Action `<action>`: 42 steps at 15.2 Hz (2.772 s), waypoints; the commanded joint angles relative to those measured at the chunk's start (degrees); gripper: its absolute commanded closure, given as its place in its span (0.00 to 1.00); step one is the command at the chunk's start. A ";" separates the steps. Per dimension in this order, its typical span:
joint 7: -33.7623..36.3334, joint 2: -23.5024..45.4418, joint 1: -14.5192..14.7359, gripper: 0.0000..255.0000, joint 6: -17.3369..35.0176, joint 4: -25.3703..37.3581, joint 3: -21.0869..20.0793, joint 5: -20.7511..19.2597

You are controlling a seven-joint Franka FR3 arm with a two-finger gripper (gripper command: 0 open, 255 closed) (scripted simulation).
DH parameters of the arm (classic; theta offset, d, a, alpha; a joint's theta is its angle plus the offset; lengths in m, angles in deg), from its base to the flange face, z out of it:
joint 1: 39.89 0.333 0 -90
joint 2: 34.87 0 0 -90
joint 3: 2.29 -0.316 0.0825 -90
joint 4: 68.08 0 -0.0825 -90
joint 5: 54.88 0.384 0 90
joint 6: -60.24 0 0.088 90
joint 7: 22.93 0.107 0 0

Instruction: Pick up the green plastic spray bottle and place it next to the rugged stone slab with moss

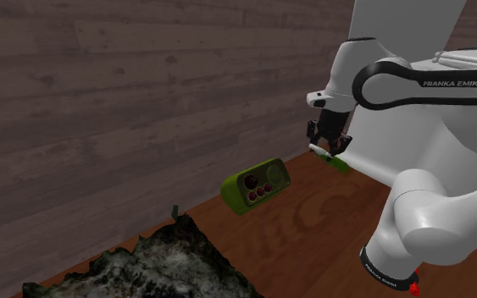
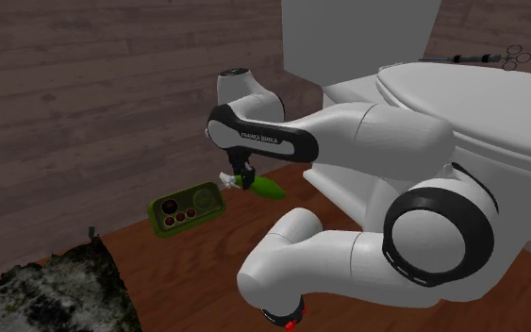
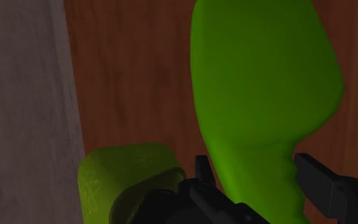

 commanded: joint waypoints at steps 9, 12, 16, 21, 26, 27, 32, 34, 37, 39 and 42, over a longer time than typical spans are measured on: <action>15.12 -0.91 8.21 1.00 -0.34 -2.66 -15.43 12.47; 19.62 0.98 11.02 1.00 0.64 -2.08 -19.77 16.14; 25.39 4.88 14.43 1.00 2.42 -0.24 -25.29 20.61; 27.39 6.76 15.49 1.00 6.31 -2.30 -27.23 22.08; 27.54 7.49 15.56 1.00 10.53 -5.80 -27.39 22.19; 27.57 7.70 15.57 1.00 11.41 -6.47 -27.43 22.21; 27.74 9.09 15.61 1.00 16.01 -9.68 -27.62 22.31; 27.81 9.83 15.62 1.00 17.95 -10.89 -27.71 22.35; 27.92 11.14 15.63 1.00 20.99 -12.61 -27.84 22.40; 28.01 12.17 15.62 1.00 23.10 -13.69 -27.94 22.43; 28.14 13.97 15.60 1.00 26.41 -15.21 -28.09 22.47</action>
